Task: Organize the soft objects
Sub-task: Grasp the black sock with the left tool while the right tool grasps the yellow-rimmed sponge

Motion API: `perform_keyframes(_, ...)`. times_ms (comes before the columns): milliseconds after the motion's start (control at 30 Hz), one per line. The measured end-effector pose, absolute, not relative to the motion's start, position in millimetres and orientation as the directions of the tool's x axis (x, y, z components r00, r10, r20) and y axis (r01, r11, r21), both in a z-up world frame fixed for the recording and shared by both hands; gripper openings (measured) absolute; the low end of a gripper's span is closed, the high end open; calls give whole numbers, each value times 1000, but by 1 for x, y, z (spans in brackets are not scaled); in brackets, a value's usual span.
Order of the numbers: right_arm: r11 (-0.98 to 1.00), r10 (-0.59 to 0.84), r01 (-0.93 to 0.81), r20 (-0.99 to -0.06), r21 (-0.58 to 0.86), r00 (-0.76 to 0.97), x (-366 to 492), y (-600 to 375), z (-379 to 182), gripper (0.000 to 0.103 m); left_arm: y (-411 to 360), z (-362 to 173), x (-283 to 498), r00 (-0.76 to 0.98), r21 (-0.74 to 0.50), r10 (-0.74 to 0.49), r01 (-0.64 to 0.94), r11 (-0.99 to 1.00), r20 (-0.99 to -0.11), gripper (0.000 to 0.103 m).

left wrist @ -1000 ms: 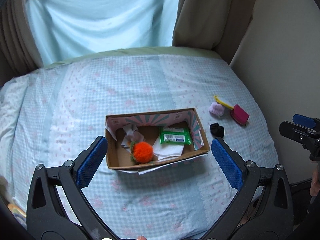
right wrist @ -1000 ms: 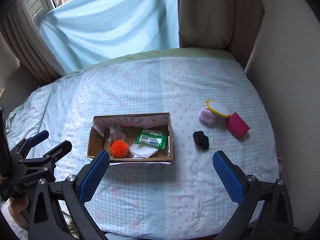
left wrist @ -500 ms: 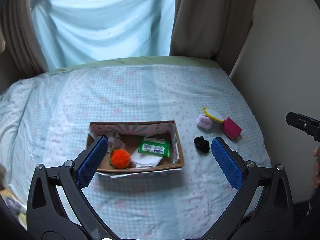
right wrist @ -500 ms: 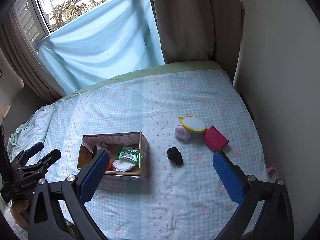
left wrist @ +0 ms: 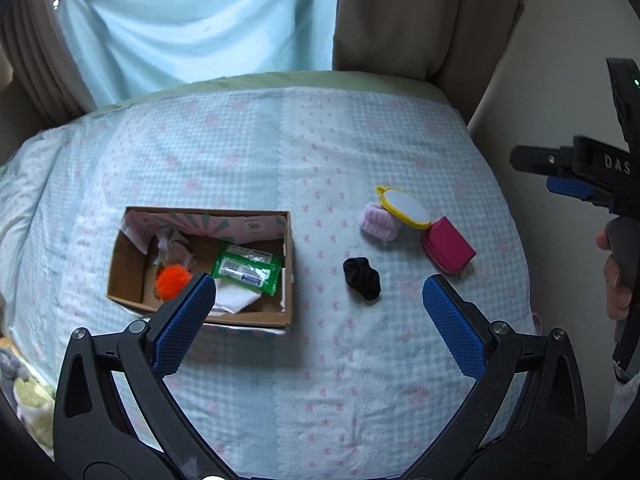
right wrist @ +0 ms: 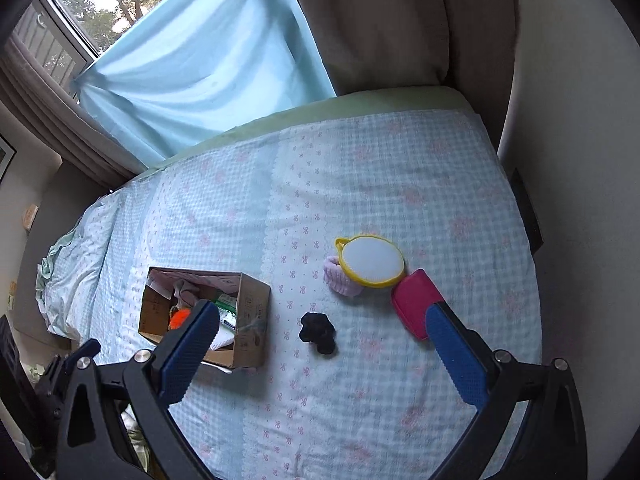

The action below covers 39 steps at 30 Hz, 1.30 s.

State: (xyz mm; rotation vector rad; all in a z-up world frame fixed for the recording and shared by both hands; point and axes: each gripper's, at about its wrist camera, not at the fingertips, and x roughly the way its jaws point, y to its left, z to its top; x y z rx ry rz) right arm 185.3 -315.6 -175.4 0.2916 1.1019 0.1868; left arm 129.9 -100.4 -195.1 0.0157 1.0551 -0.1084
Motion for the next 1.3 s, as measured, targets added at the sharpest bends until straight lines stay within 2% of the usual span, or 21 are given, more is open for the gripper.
perform_keyframes(367, 923, 353, 49, -892, 381, 281, 296, -342, -297, 103, -154, -323, 175, 368, -118, -135, 67, 991, -920, 103)
perform_keyframes(633, 937, 339, 44, -932, 347, 129, 351, -330, -399, 103, -169, -430, 202, 245, -137, -142, 39, 990, -959, 103)
perform_keyframes(867, 945, 313, 66, -946, 319, 85, 367, -323, -455, 103, -168, -476, 217, 228, -99, -108, 50, 994, -968, 98)
perform_keyframes(900, 947, 310, 64, -947, 315, 86, 368, -321, -458, 103, -169, -482, 219, 221, -105, -114, 51, 993, -969, 92)
perform_keyframes(933, 946, 312, 63, -946, 318, 92, 367, -319, -460, 102, -170, -487, 221, 207, -109, -118, 57, 992, -971, 81)
perform_keyframes(1000, 943, 320, 66, -942, 327, 101, 366, -317, -463, 102, -172, -496, 223, 184, -106, -117, 65, 992, -976, 70)
perform_keyframes(1067, 940, 324, 78, -940, 332, 106, 364, -317, -465, 91, -172, -496, 222, 208, -104, -118, 74, 992, -971, 68)
perform_keyframes(1133, 925, 355, 98, -928, 366, 116, 362, -319, -467, 84, -172, -494, 221, 223, -90, -107, 88, 992, -969, 52)
perform_keyframes(1233, 921, 362, 100, -921, 378, 146, 358, -320, -462, 72, -169, -491, 224, 232, -91, -110, 92, 992, -967, 37)
perform_keyframes(1300, 919, 364, 94, -915, 383, 174, 355, -319, -457, 55, -164, -490, 225, 234, -99, -116, 85, 991, -965, 29)
